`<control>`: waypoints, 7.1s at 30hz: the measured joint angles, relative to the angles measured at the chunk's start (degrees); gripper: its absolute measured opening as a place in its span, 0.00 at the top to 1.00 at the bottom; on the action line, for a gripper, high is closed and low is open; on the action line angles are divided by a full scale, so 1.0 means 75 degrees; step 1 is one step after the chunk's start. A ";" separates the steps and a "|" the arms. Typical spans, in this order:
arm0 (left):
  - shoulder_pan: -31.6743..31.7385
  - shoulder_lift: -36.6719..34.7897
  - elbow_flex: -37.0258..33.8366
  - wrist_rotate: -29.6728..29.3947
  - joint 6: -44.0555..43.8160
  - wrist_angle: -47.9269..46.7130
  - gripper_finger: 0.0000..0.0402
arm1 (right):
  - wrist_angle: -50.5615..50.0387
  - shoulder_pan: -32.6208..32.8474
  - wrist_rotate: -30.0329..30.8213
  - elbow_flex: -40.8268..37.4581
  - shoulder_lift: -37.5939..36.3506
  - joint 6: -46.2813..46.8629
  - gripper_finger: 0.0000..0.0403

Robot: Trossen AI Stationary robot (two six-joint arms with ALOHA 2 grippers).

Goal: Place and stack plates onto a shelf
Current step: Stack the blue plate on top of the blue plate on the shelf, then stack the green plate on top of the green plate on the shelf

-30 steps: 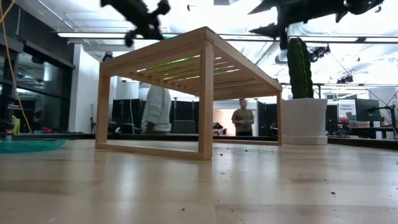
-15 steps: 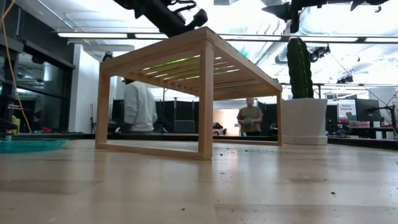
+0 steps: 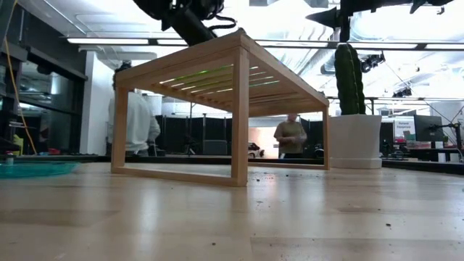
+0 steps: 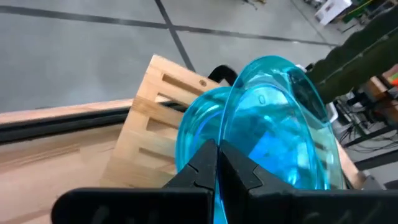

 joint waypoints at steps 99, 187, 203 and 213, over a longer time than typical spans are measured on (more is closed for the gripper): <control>-0.1495 -0.7056 -0.4761 0.1866 0.3099 0.2930 0.55 | -0.3000 0.9411 -0.0126 -0.2052 0.1913 0.9524 0.49; -0.1498 -0.7077 -0.4754 0.1609 0.4044 0.3550 0.55 | -0.1363 0.2295 0.0137 0.1546 0.3936 0.2783 1.00; -0.1498 -0.7077 -0.4752 0.1612 0.4110 0.3667 0.55 | -0.2820 0.2046 0.0294 0.2806 0.4995 0.2782 1.00; -0.1498 -0.7080 -0.4752 0.1612 0.4512 0.3725 0.55 | -0.2851 0.2031 0.0143 0.2809 0.4861 0.2458 0.88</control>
